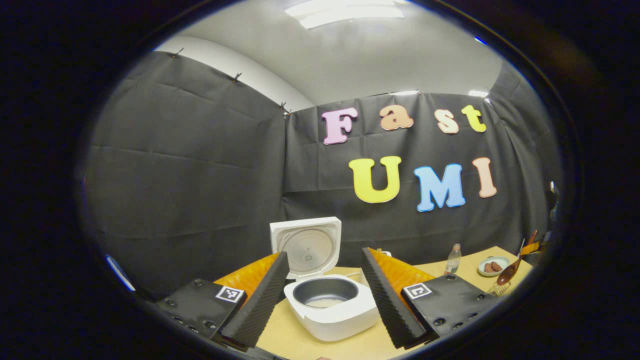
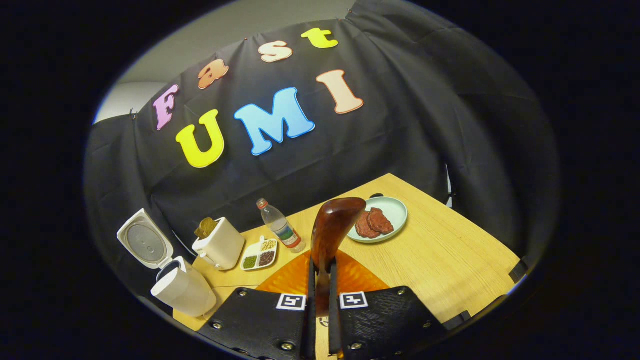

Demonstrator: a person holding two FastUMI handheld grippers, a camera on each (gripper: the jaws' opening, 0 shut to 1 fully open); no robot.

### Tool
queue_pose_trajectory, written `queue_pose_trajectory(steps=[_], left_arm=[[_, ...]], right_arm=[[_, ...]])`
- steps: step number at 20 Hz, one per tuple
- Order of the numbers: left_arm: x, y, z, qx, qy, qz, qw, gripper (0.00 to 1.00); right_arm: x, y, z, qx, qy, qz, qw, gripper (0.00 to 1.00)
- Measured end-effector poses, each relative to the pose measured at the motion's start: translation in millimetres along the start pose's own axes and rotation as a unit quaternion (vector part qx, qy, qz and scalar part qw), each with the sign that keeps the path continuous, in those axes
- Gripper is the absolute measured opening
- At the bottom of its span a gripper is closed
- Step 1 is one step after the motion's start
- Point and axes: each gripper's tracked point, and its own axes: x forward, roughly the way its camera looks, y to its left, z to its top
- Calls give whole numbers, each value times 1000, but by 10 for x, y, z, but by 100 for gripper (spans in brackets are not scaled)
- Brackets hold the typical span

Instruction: Close the left gripper, press the button to open the rice cooker; take a wooden spoon from the chopstick holder with the right hand, scoop a spoonful of rice and pour it into the rice cooker, then put the wooden spoon back into the chopstick holder.

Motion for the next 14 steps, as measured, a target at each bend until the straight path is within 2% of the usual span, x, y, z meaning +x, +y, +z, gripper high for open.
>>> queue_pose_trajectory(steps=[5,6,7,9,13,14], left_arm=[[94,142,-1,8,-4,-17,1000,99],[104,187,-13,8,-3,-19,1000,95],[127,229,-26,7,-2,-20,1000,100],[173,344,-61,5,-2,-19,1000,100],[249,602,-149,6,5,-17,1000,100],[262,671,-170,6,6,-15,1000,98]], right_arm=[[-30,497,-31,6,-7,31,999,10],[-29,582,-58,3,-7,36,999,10],[-20,681,-66,0,-7,41,999,10],[-8,885,-137,-7,-5,53,999,10],[64,1257,-408,-25,11,72,997,10],[105,1321,-502,-31,18,73,997,10]])
